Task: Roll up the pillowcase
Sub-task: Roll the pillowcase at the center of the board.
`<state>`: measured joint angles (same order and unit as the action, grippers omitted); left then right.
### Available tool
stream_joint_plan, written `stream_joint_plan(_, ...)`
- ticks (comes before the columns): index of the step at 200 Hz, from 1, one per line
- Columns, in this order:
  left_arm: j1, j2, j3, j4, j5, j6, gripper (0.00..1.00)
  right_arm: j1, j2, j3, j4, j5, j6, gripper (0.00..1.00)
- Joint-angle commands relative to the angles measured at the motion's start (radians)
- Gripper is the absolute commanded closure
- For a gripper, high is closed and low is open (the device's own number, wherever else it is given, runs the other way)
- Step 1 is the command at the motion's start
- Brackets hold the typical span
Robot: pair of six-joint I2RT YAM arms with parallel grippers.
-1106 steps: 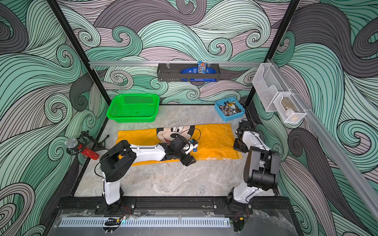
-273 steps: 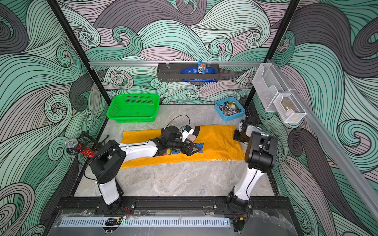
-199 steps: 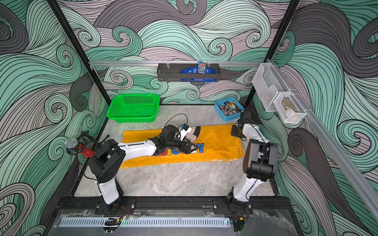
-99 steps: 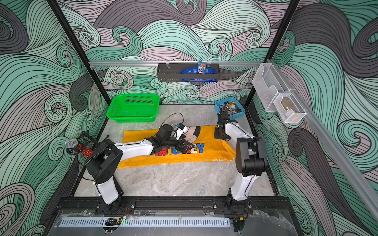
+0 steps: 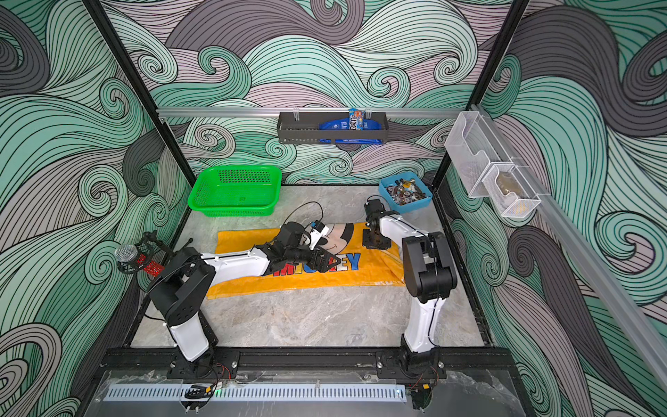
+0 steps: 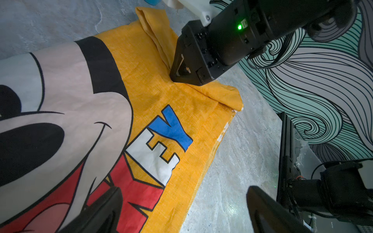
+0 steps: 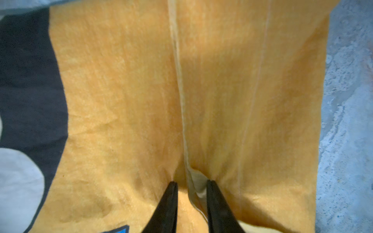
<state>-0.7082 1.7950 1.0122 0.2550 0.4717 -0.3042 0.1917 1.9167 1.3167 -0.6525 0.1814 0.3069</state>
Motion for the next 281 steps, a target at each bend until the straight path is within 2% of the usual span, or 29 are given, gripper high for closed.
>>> stream_joint_plan(1, 0.006, -0.025, -0.005, 0.006, -0.003, 0.005, 0.01, -0.004, -0.050, 0.059, -0.028, -0.048, 0.018, 0.62)
stream_joint_plan(13, 0.006, -0.025, -0.006, 0.007, -0.001, 0.002, 0.01, -0.018, -0.094, 0.059, -0.042, -0.078, 0.020, 0.57)
stream_joint_plan(32, 0.006, -0.022, -0.004, 0.012, 0.001, 0.001, 0.01, -0.061, -0.189, 0.014, -0.058, -0.116, 0.017, 0.43)
stream_joint_plan(46, 0.006, -0.016, 0.001, 0.015, 0.005, -0.002, 0.01, -0.112, -0.252, -0.043, -0.058, -0.126, 0.003, 0.40)
stream_joint_plan(60, 0.006, -0.004, 0.012, 0.024, 0.015, -0.010, 0.01, -0.185, -0.275, -0.097, -0.055, -0.131, -0.031, 0.41)
stream_joint_plan(79, 0.005, 0.014, 0.023, 0.044, 0.031, -0.025, 0.02, -0.279, -0.230, -0.127, -0.055, -0.210, -0.088, 0.48)
stream_joint_plan(108, 0.004, 0.018, 0.036, 0.036, 0.029, -0.017, 0.01, -0.319, -0.159, -0.112, -0.044, -0.251, -0.129, 0.56)
stream_joint_plan(154, 0.004, 0.007, 0.023, 0.025, 0.022, -0.013, 0.02, -0.322, -0.063, -0.080, -0.046, -0.313, -0.170, 0.71)
stream_joint_plan(210, 0.004, 0.014, 0.020, 0.026, 0.031, -0.017, 0.02, -0.267, -0.129, -0.165, -0.077, -0.375, -0.184, 0.75)
stream_joint_plan(239, 0.002, 0.018, 0.025, 0.023, 0.038, -0.018, 0.02, -0.217, -0.171, -0.193, -0.118, -0.338, -0.180, 0.73)
stream_joint_plan(262, 0.003, 0.018, 0.021, 0.025, 0.039, -0.019, 0.02, -0.187, -0.205, -0.205, -0.143, -0.280, -0.173, 0.59)
stream_joint_plan(281, -0.002, 0.019, 0.017, 0.027, 0.039, -0.022, 0.02, -0.186, -0.227, -0.212, -0.159, -0.252, -0.173, 0.57)
